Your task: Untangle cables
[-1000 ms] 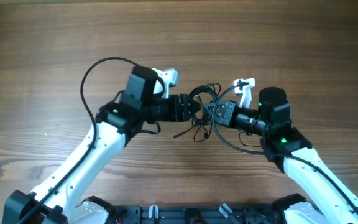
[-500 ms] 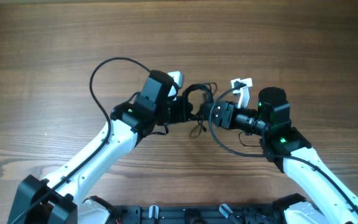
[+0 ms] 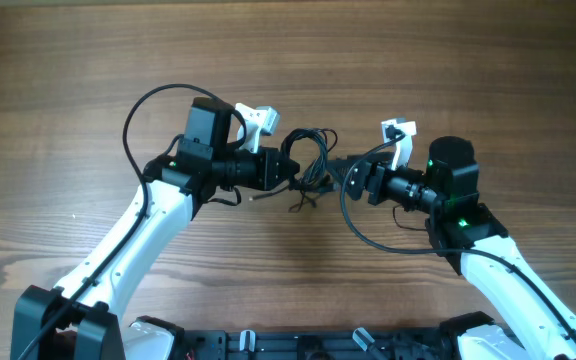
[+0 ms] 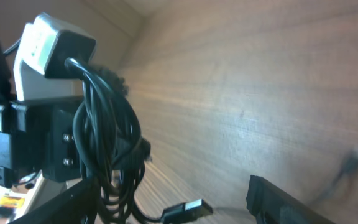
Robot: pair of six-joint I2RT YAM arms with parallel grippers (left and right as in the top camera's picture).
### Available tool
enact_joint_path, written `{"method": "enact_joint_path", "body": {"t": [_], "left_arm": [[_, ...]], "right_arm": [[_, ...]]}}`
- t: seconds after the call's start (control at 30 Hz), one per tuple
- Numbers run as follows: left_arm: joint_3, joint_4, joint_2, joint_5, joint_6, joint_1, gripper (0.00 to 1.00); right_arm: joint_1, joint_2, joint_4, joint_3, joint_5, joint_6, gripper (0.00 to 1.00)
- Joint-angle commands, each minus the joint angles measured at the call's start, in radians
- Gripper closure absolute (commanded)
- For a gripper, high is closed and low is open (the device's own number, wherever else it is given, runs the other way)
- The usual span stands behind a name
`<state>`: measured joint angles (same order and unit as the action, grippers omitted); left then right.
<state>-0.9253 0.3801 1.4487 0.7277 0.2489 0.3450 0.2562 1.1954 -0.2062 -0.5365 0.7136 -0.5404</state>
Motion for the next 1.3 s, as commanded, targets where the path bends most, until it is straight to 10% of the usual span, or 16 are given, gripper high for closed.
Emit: {"method": "enact_joint_path", "body": {"t": [0.0,0.53,1.27], "left_arm": [[-0.008,-0.002,-0.013,0.132,-0.071,0.000,0.96],[-0.008,-0.002,-0.013,0.234,-0.086,-0.001,0.96],[-0.008,-0.066,-0.006,0.145,-0.065,-0.002,0.96]], "right_arm": [[-0.003,-0.006,-0.053,-0.006,-0.013,0.018,0.22],[-0.021,-0.006,0.004,-0.006,-0.159,0.067,0.12],[-0.035,-0.006,-0.018,-0.005,0.328,0.098,0.02]]}}
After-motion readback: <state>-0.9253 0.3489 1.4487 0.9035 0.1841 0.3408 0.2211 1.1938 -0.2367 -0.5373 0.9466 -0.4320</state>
